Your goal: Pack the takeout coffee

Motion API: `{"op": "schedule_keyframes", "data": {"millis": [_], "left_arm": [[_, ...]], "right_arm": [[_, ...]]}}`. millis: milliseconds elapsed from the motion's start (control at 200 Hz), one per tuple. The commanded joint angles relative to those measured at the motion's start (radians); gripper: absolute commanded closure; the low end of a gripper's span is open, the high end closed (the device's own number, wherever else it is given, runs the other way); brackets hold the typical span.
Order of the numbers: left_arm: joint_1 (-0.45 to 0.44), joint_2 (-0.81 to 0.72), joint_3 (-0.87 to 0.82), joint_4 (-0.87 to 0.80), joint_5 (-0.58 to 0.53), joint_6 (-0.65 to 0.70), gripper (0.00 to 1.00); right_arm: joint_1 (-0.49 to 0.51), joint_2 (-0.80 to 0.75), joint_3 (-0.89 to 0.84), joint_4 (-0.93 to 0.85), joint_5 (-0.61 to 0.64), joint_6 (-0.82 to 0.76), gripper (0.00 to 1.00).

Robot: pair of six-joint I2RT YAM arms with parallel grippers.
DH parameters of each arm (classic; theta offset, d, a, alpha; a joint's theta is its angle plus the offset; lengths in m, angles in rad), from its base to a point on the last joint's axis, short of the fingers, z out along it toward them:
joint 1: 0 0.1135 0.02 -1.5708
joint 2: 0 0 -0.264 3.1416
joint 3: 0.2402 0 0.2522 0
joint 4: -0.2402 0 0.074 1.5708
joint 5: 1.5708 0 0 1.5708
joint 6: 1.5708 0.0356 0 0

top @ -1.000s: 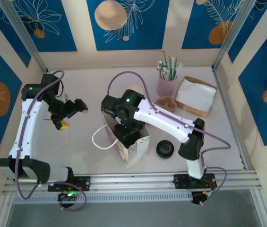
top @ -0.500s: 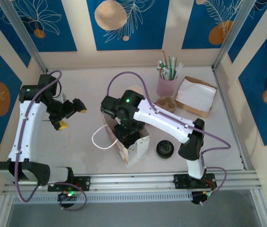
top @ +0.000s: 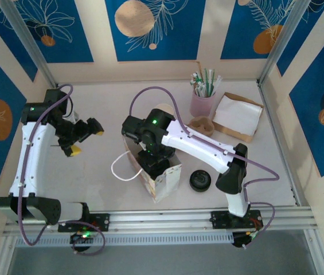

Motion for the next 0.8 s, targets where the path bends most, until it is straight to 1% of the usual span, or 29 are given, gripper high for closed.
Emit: {"op": "schedule_keyframes", "data": {"millis": [0, 535, 795], "left_arm": [[0.011, -0.012, 0.026, -0.024, -0.012, 0.0, 0.0], [0.017, -0.011, 0.033, -0.024, -0.019, 0.002, 0.0], [0.024, -0.02, 0.032, -0.018, -0.014, 0.003, 0.0]], "right_arm": [[0.006, 0.016, 0.031, -0.146, 0.003, 0.004, 0.4], [0.009, 0.009, 0.013, -0.102, 0.007, 0.002, 0.4], [0.015, -0.011, -0.022, -0.07, 0.001, 0.008, 0.4]]}}
